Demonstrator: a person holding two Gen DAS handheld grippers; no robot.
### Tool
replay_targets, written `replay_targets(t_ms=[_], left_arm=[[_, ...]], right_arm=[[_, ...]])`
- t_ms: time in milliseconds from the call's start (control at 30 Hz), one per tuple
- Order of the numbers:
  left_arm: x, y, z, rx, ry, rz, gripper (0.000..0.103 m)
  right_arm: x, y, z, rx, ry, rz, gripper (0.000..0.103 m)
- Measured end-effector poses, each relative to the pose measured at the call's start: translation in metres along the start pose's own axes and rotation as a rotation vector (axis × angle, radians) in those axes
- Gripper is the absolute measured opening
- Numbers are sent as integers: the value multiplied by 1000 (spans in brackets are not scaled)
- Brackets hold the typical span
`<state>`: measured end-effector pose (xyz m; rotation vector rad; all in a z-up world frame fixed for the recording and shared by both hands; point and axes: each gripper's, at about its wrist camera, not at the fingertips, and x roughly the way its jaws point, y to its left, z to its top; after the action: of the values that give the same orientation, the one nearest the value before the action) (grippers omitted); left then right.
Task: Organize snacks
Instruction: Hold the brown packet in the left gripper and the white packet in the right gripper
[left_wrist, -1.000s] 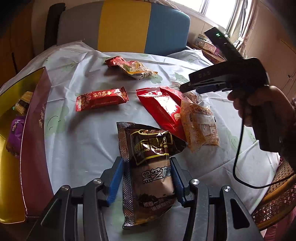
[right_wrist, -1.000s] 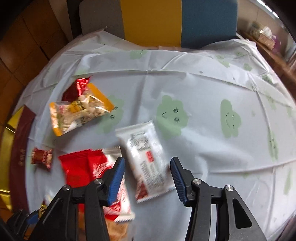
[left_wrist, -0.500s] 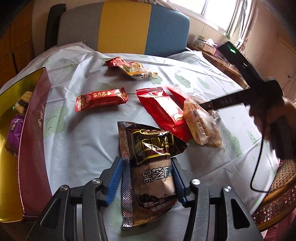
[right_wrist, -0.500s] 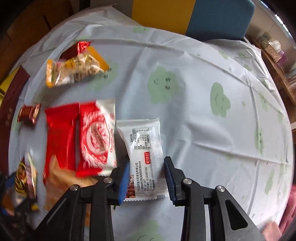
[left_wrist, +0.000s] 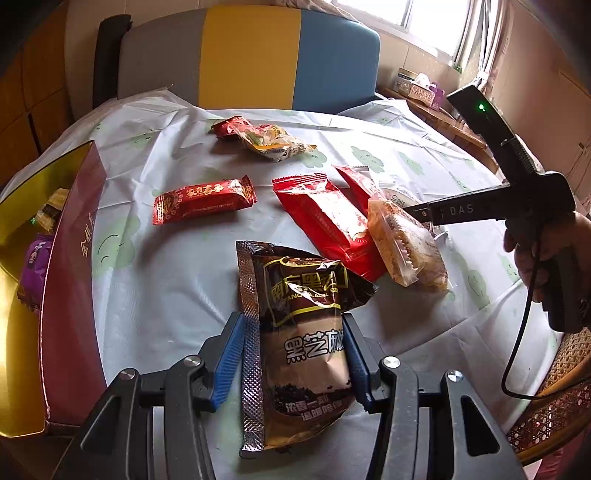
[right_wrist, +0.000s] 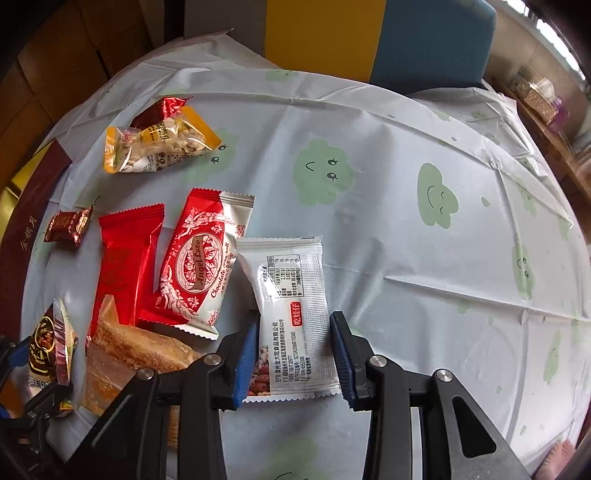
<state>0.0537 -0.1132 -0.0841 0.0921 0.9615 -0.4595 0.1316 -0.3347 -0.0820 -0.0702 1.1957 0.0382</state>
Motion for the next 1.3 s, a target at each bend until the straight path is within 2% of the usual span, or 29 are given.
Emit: replay_targets(t_ms=[167,333,567,700,733,1067,1300], left_arm=[[1,-4,0,18,-2,24,52],[1,-6,-1,24,-5,40,51],[0,-12,-1,59,0,50,42],[-2,-17,-2,85,1,41,37],[-2,-17,-1,86,3,31,32],[-8,-18,-3,76,6,10,30],[-33,-18,1,70,-46,-28,30]], right_arm=[[1,14,2,-77,-19,-48,35],[3,3,0,-41,-10,-12,37],[1,-1,2,-63,-20,-26,36],[2,8,0,-89,-30,-44,35],[0,8,-1,-91,-32,-44,35],[-1,11,-4,-100,-42,-50,35],[-2,12,-5,-108,-49,-54,35]])
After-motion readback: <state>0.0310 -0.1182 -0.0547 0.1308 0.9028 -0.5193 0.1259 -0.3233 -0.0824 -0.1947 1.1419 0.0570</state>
